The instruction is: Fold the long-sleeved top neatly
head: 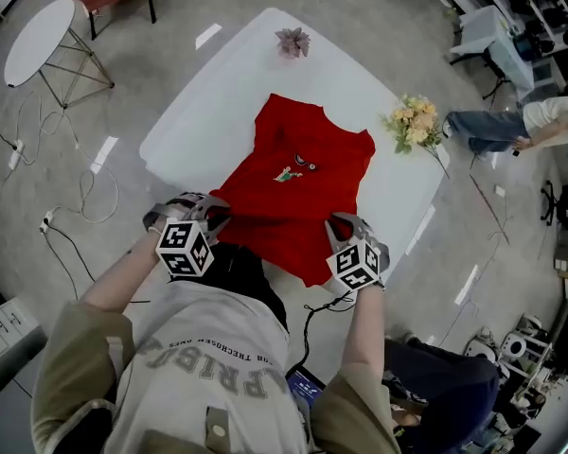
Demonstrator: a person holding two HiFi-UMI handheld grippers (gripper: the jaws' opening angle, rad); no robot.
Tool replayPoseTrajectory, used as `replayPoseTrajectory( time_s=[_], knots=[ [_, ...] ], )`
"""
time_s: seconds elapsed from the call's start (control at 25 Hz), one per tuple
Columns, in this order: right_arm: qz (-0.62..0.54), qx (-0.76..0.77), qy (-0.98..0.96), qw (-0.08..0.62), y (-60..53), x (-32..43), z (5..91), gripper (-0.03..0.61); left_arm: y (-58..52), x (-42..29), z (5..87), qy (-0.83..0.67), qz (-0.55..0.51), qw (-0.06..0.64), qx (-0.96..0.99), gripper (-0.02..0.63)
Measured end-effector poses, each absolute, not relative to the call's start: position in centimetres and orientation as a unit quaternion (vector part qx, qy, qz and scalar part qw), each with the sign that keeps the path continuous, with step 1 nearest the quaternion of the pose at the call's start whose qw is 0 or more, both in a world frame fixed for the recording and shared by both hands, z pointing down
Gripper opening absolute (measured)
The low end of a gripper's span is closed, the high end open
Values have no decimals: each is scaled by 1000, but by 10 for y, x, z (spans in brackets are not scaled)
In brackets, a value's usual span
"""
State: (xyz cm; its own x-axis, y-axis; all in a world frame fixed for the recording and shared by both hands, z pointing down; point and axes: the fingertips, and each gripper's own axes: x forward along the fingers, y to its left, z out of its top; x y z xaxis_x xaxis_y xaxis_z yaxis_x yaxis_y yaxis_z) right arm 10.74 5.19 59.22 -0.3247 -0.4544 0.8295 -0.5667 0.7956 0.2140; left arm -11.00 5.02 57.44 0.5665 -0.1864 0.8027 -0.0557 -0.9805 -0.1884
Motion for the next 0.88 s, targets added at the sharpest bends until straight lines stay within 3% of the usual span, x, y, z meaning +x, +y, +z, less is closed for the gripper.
replayPoseTrajectory(
  time_s=[0.16,0.48,0.56,0.6,0.76,0.8,0.84,0.88],
  knots=[
    [73,326,-803,493,69,108,603,29,71,-113,590,33,-480,5,-877,51],
    [122,325,-799,491,80,107,628,41,107,-121,603,42,-472,-210,-855,201],
    [133,318,-803,485,83,105,633,78,114,-124,606,55,-470,-253,-844,238],
    [143,315,-806,479,85,104,635,133,119,-125,609,59,-467,-281,-836,253],
    [174,320,-816,449,85,108,637,156,127,-127,609,96,-397,-412,-814,328],
    [178,322,-820,439,83,108,634,160,124,-129,604,125,-372,-426,-815,328],
    [178,325,-825,426,82,108,627,216,121,-133,598,156,-355,-421,-820,328],
    [173,331,-832,411,82,107,618,225,119,-135,593,186,-351,-402,-825,328]
  ],
)
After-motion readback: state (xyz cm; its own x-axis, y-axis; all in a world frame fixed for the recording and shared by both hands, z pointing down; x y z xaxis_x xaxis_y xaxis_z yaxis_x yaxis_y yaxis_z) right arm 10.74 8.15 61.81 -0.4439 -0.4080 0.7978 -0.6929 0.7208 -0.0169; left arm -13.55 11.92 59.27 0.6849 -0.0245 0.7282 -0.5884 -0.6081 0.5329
